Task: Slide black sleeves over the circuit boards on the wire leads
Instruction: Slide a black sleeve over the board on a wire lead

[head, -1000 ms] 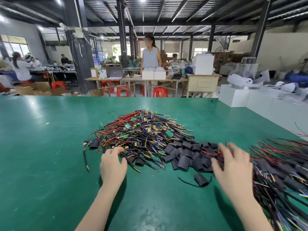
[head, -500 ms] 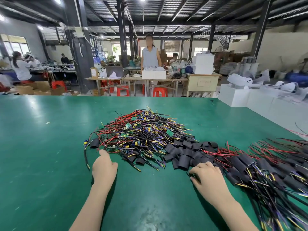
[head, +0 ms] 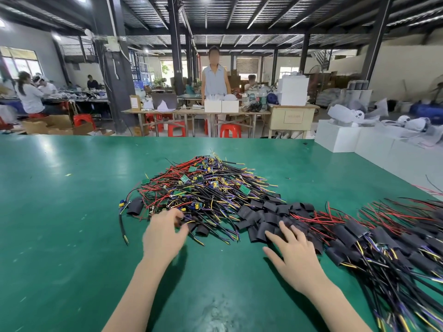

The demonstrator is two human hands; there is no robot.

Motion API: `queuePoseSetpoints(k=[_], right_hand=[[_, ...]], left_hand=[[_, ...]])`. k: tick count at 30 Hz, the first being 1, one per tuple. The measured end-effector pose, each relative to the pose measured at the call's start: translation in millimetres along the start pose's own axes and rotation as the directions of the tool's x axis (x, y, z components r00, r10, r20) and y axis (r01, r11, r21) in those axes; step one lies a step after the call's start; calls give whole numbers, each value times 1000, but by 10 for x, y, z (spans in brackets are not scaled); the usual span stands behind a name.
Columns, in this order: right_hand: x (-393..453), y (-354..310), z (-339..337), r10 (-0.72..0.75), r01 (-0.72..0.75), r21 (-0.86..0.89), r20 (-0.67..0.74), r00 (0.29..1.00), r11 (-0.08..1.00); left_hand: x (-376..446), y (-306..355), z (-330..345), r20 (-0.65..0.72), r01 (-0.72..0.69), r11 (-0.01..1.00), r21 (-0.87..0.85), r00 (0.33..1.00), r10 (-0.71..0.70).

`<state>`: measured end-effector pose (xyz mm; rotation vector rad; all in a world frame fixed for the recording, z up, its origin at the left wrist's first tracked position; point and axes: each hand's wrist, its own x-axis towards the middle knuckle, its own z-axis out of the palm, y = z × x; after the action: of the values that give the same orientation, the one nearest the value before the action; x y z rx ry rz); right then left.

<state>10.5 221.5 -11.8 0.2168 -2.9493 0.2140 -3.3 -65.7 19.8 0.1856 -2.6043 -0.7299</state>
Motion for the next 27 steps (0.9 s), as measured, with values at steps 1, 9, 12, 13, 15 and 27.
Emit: queuePoseSetpoints(k=[1, 9, 12, 13, 15, 27], right_hand=[[4, 3, 4, 1, -1, 4, 9, 1000, 1000], [0, 13, 0, -5, 4, -27, -54, 999, 1000], [-16, 16, 15, -23, 21, -46, -42, 999, 999], [-16, 17, 20, -26, 25, -45, -42, 999, 999], [-11, 25, 21, -37, 36, -27, -55, 998, 999], [57, -92, 78, -55, 56, 29, -39, 998, 998]], left_hand=[[31, -96, 14, 19, 33, 982, 186, 999, -37], [133, -390, -29, -39, 311, 807, 502, 940, -338], [118, -371, -75, 7, 371, 852, 369, 916, -401], [102, -340, -101, 26, 394, 857, 332, 905, -425], [71, -280, -134, 98, 402, 875, 269, 892, -440], [9, -40, -183, -125, -78, 994, -73, 990, 68]])
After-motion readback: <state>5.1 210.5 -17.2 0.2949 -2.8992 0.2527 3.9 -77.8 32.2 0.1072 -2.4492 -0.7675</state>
